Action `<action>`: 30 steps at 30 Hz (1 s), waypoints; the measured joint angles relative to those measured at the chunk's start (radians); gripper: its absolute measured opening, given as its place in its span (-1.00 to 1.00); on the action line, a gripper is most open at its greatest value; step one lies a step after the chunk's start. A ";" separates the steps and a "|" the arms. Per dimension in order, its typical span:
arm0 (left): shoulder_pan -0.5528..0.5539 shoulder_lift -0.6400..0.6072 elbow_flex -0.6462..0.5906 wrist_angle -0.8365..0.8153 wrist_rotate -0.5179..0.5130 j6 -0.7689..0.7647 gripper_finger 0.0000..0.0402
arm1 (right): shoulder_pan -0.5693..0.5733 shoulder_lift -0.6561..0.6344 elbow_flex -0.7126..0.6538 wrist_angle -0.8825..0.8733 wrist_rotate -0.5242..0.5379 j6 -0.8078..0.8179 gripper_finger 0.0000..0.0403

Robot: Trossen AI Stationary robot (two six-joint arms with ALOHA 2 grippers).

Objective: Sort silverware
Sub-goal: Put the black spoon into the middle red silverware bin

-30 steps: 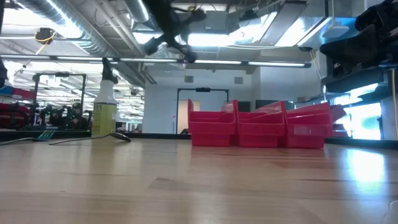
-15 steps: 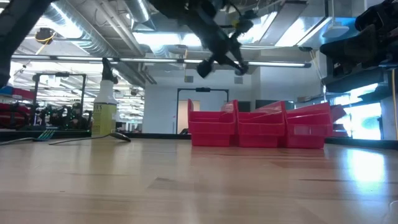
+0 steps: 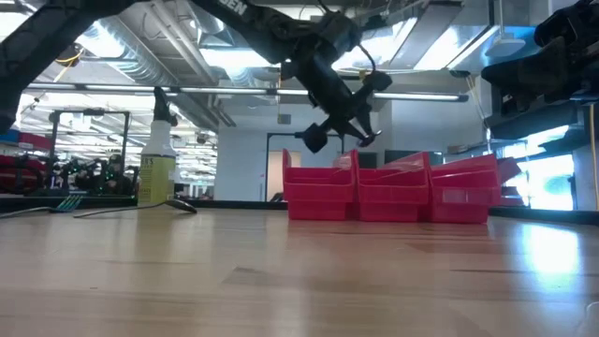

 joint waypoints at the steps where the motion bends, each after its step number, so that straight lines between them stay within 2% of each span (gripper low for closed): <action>1: 0.000 0.000 0.000 -0.004 0.000 0.005 -0.97 | 0.000 0.000 0.000 0.000 0.000 0.000 -1.00; 6: 0.002 0.000 0.000 0.011 0.000 0.026 -0.94 | 0.000 0.000 0.000 0.000 0.000 0.000 -1.00; 17: 0.005 0.000 0.000 0.011 0.009 0.062 -0.50 | 0.000 0.000 0.000 0.000 0.000 0.000 -1.00; 22: 0.010 -0.010 0.000 0.036 0.015 0.069 -0.39 | 0.000 0.000 0.000 0.000 0.000 0.000 -1.00; 27: 0.005 -0.084 0.000 0.080 0.011 0.179 -0.38 | 0.000 0.000 0.000 -0.001 0.000 0.000 -1.00; 30: -0.005 -0.176 0.002 -0.051 -0.052 0.276 -0.38 | 0.000 0.000 0.000 0.000 0.000 0.000 -1.00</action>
